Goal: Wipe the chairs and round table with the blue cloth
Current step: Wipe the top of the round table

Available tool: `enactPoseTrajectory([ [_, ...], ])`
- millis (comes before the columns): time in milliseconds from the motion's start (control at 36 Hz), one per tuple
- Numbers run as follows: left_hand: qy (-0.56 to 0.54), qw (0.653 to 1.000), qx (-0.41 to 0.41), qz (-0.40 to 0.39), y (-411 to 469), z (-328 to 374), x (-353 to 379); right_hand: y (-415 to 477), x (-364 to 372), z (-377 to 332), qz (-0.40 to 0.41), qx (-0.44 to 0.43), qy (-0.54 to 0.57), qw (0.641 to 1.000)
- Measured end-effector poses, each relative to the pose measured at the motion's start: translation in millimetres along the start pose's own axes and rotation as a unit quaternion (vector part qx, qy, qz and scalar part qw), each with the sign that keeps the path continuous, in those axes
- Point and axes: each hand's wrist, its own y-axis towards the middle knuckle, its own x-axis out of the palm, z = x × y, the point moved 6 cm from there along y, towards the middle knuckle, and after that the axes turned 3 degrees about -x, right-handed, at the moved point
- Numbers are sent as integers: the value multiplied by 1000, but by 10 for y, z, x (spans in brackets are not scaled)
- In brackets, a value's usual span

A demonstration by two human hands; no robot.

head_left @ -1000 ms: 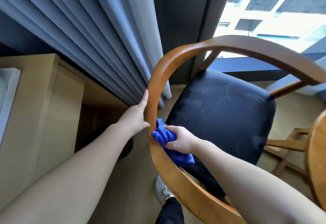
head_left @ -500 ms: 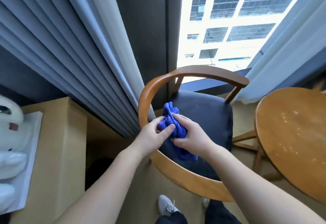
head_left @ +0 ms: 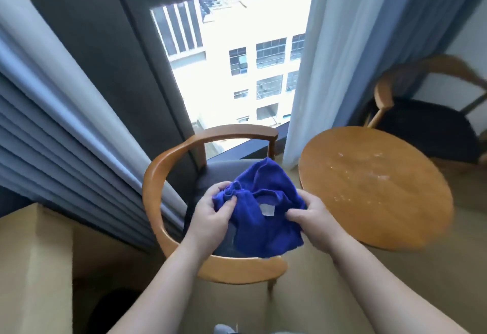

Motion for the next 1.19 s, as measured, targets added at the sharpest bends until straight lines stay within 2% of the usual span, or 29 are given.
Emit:
enactPoseTrajectory([
  [222,-32,997,-59,-38,-437,-315,1766,-1209,-1413,307,74,38,13,996],
  [333,-33,993,-83,-81,-623,-456,2669,-1717,-2157,479,182,78,0,980],
  [472,-73,986,-122,-85,-697,-550,3375,-2121,-2769,464,260,80,2,962],
  [556,-69,982,-125,-122,-660,-516,3731,-2237,-3117,421,288,63,11,956],
  [667,-11,983,-120,-135,-521,-477,4000,-2233,-3477,441,309,62,-3,949],
  [778,15,987,-114,-114,-257,-492,4191,-2074,-3793,490,315,68,-22,946],
  [1195,29,979,-155,-131,1327,-719,5243,-808,-5323,329,288,140,-168,932],
])
